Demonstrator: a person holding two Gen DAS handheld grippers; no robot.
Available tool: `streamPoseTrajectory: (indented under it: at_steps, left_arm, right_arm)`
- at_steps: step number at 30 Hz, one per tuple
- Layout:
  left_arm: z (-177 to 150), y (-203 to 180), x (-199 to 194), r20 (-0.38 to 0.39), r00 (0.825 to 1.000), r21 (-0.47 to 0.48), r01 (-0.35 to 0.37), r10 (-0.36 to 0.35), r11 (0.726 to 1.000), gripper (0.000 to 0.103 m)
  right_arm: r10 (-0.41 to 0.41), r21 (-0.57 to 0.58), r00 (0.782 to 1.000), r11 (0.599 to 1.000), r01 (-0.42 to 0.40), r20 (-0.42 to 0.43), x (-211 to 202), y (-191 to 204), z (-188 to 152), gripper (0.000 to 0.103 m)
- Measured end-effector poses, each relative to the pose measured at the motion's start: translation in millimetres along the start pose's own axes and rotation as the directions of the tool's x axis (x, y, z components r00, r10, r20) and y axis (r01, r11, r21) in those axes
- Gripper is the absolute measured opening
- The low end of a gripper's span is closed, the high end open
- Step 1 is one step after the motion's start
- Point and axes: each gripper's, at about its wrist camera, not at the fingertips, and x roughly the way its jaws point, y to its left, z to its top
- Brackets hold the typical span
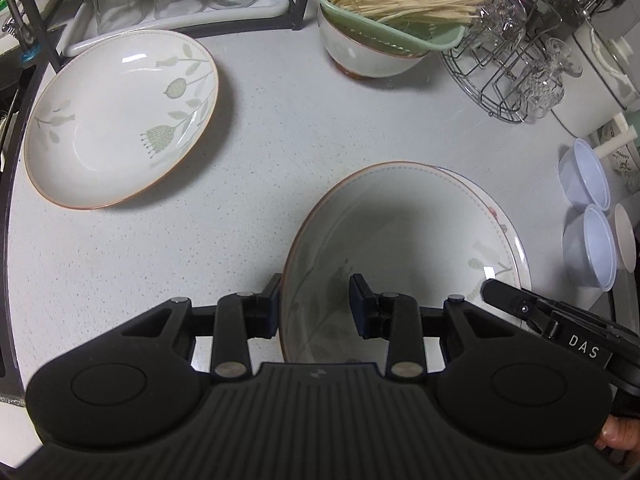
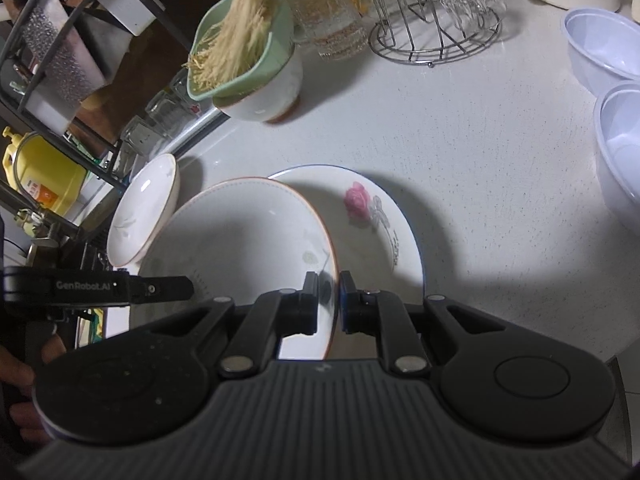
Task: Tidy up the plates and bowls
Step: 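Lift the leaf plate with both grippers and carry it over the pink-rose plate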
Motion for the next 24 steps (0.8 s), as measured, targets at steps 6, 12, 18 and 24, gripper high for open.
streamPoseTrajectory:
  at_steps: [6, 12, 18, 24]
  left_arm:
    - [3, -14, 9, -0.019, 0.999, 0.048, -0.037, 0.038, 0.998, 0.038]
    - [1, -22, 16, -0.034, 0.997, 0.061, -0.065, 0.067, 0.996, 0.039]
    - [3, -23, 23, -0.054, 0.994, 0.042, -0.096, 0.098, 0.994, 0.039]
    - [3, -19, 24, -0.084, 0.994, 0.000, -0.071, 0.071, 0.997, 0.039]
  right_arm:
    - [-0.007, -0.015, 1.000, 1.000, 0.007, -0.001, 4, -7, 3, 0.013]
    - [-0.012, -0.043, 1.000, 0.999, 0.013, 0.005, 5, -15, 5, 0.013]
    - [-0.022, -0.097, 0.999, 0.995, 0.025, 0.028, 6, -11, 7, 0.013]
    - [-0.047, -0.145, 0.997, 0.988, 0.055, 0.057, 7, -5, 8, 0.015]
